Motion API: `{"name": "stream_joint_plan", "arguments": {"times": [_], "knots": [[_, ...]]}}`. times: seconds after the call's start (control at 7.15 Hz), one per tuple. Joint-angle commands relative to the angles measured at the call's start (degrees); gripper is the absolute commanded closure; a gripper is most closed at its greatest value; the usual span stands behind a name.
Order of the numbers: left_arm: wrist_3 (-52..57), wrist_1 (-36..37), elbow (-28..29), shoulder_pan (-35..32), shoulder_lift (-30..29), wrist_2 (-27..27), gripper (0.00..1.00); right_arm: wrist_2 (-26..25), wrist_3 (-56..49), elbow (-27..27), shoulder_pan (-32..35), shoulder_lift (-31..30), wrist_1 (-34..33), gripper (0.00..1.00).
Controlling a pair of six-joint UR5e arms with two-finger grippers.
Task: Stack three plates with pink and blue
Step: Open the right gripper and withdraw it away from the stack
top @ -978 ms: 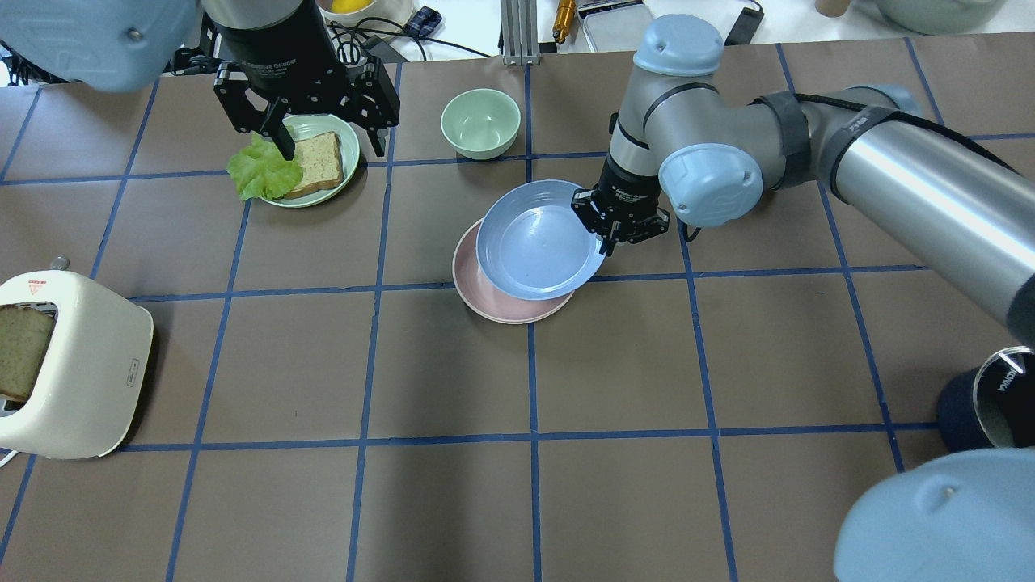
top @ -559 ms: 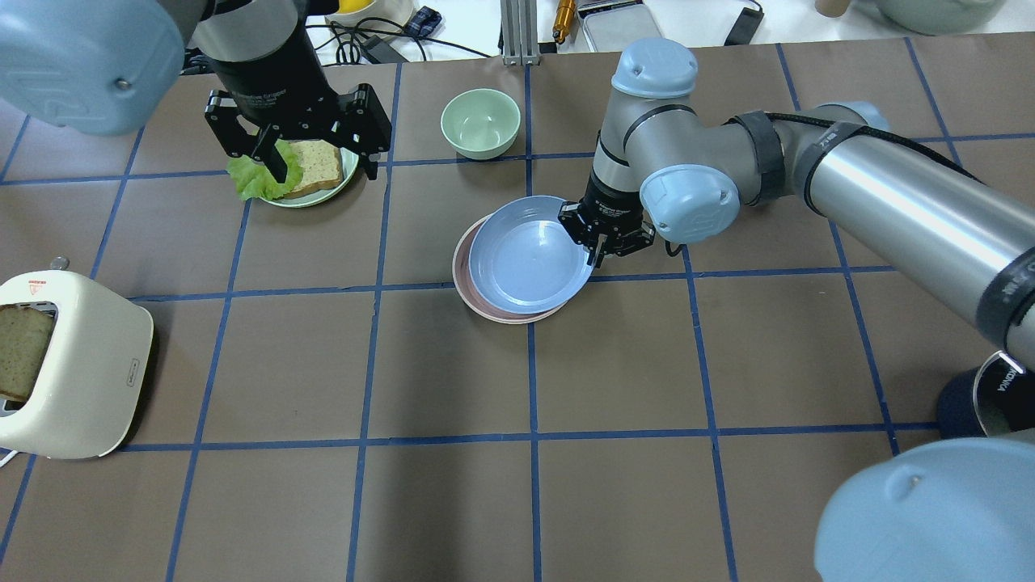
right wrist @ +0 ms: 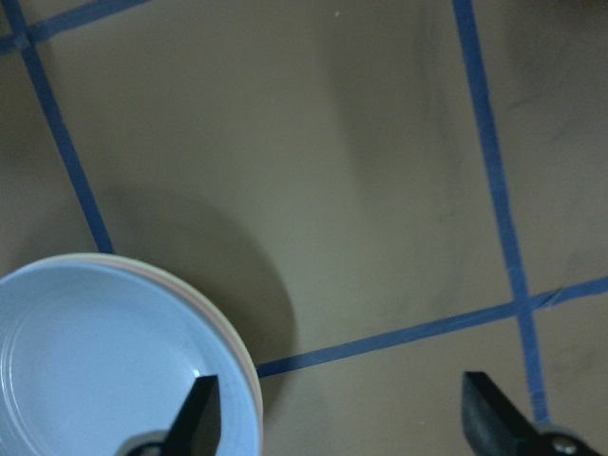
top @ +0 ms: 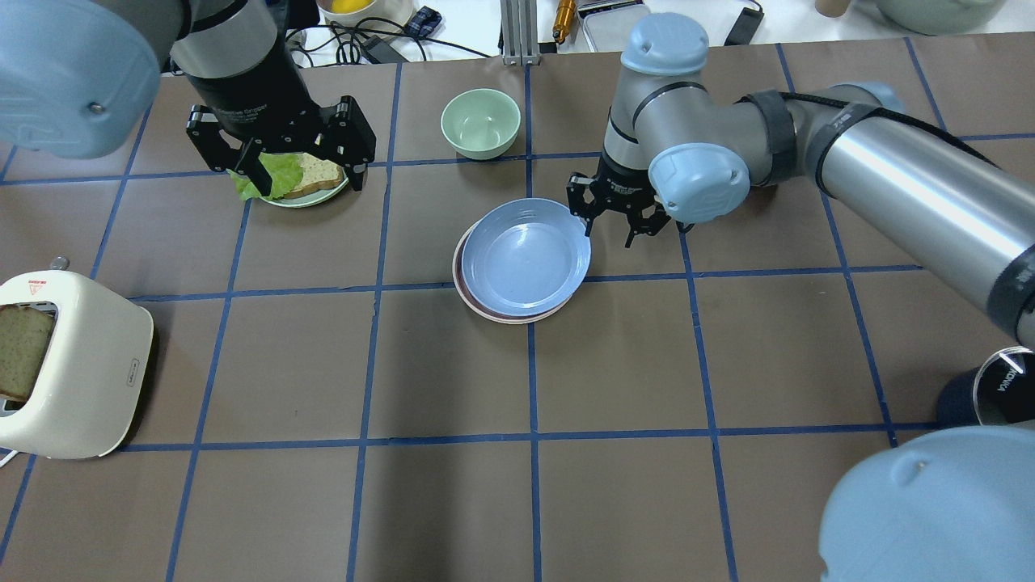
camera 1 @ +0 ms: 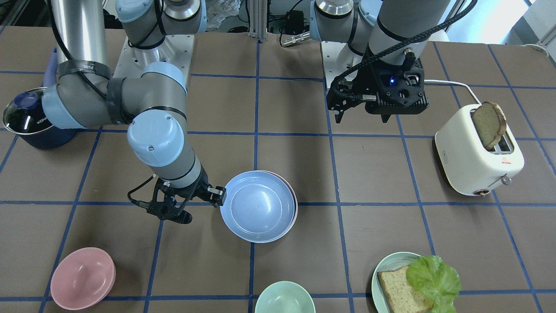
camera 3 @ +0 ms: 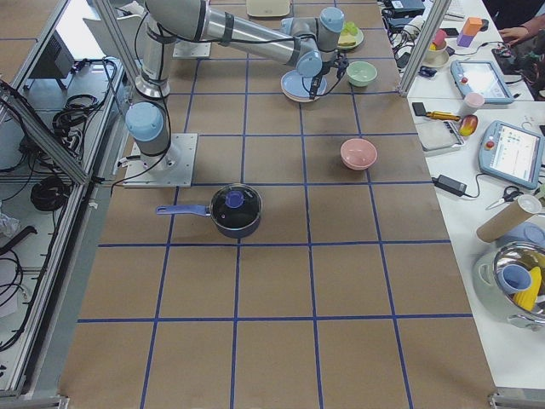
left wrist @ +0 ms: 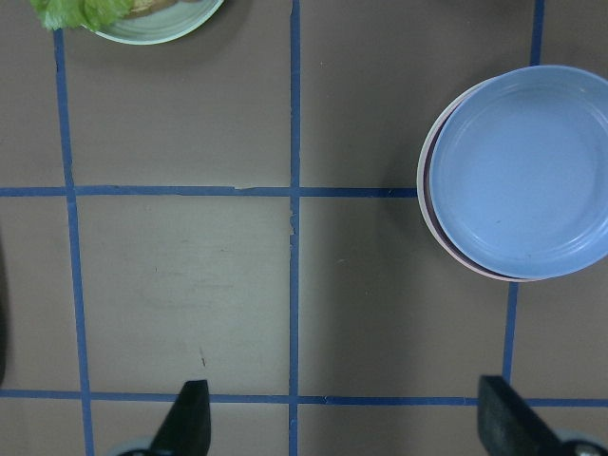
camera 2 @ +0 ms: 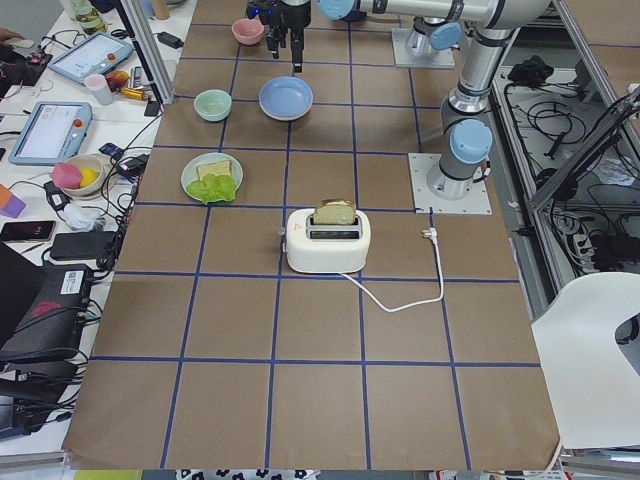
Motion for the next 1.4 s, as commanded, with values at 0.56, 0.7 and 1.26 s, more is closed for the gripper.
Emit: {"name": "stream_joint_plan", "arguments": {"times": [0.56, 0.7, 1.26], "knots": [[-0.1, 0.01, -0.29, 0.08, 0.26, -0.06, 0.0, -3.05, -24.78, -16.89, -9.16, -11.94, 24.49, 0.0], [-0.1, 0.01, -0.21, 0.08, 0.35, -0.14, 0.0, -3.81, -23.82, -15.76, -6.37, -11.7, 23.88, 0.0], [-0.1, 0.01, -0.21, 0.17, 0.26, -0.14, 0.0, -3.47, -22.23, -10.75, -3.36, -12.31, 17.2, 0.0]]}}
